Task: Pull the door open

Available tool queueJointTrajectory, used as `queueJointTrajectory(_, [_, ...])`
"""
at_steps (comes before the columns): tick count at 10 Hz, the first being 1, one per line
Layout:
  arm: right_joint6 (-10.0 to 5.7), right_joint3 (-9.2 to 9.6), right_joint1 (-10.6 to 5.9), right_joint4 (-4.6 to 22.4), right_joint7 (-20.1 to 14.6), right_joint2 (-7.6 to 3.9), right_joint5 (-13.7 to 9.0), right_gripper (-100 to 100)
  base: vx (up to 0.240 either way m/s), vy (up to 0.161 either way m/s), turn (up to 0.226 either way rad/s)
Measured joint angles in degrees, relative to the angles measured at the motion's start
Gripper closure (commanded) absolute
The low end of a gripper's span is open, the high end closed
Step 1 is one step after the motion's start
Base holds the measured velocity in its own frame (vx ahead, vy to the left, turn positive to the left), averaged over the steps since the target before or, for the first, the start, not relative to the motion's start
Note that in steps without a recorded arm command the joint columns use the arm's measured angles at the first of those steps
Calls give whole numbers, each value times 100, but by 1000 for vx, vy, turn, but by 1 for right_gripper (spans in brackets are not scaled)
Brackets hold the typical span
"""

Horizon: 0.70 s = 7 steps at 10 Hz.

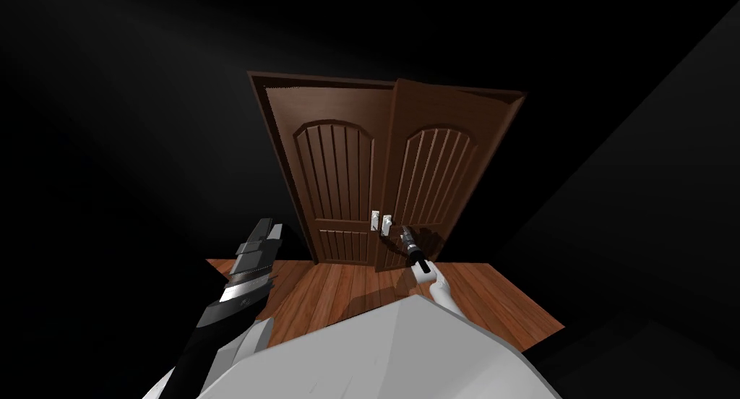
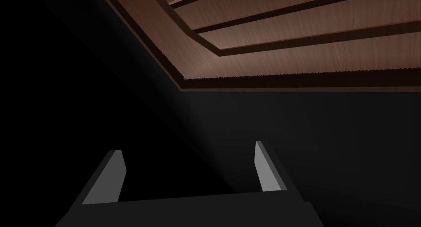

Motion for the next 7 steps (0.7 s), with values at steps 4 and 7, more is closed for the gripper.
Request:
queueJointTrajectory(4, [11,99,-152,-59,23,90,16,100,107,18,60])
queueJointTrajectory(7, [6,83,-162,-69,24,78,13,100,-25,-8,-1])
